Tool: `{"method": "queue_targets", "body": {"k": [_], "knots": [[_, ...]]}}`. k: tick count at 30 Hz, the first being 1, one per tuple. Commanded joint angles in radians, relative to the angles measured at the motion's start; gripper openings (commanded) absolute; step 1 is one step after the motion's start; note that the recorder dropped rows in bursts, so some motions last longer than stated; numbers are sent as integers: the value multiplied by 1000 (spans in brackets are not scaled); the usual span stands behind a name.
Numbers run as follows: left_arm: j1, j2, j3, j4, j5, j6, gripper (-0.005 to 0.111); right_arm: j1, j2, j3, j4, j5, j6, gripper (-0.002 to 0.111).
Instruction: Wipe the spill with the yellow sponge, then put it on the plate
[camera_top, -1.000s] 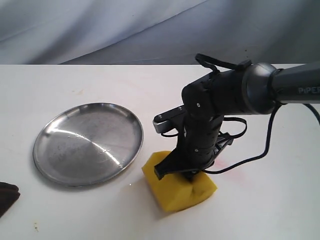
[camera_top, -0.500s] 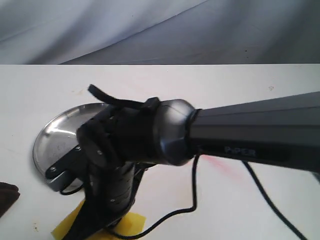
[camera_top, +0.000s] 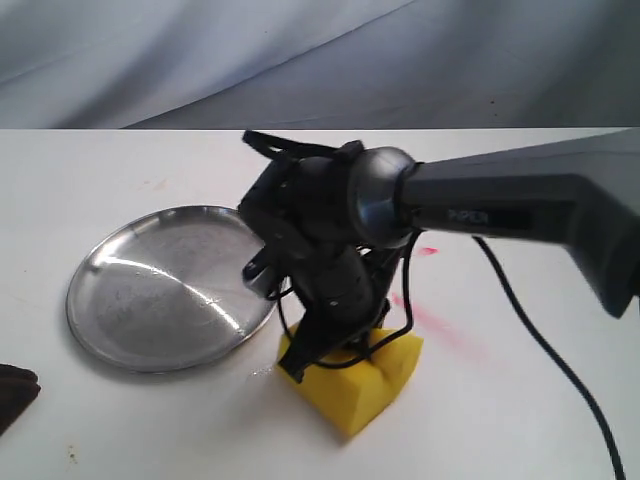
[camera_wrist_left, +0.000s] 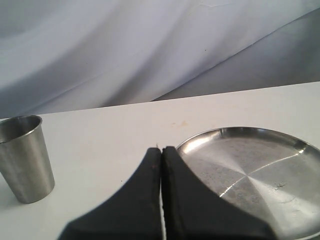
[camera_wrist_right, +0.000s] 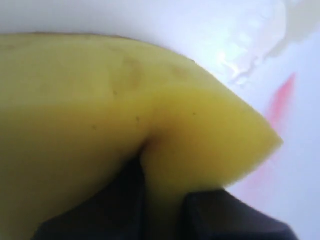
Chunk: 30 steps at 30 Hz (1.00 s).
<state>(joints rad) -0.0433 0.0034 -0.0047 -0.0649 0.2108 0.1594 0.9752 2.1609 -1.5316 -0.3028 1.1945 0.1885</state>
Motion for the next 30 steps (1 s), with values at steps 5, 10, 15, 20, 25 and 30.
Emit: {"method": "queue_targets", "body": {"k": [5,10,15,20,25,30], "knots": [[-5,-3,5,-4,-5,0,0,-209,6,47,-8,-17,66,0],[-5,-3,5,-4,-5,0,0,-151,6,45,195,-95,-35,0],[-5,-3,5,-4,-5,0,0,8,10,7,250,-135,-80,0],[-5,-3,5,-4,-5,0,0,162,10,-77,272,-133,-107,0],[-5,-3,5,-4,-5,0,0,256,10,-133,344,-136,-176,0],[-5,-3,5,-4,-5,0,0,239,10,-134,290,-126,-179,0]]}}
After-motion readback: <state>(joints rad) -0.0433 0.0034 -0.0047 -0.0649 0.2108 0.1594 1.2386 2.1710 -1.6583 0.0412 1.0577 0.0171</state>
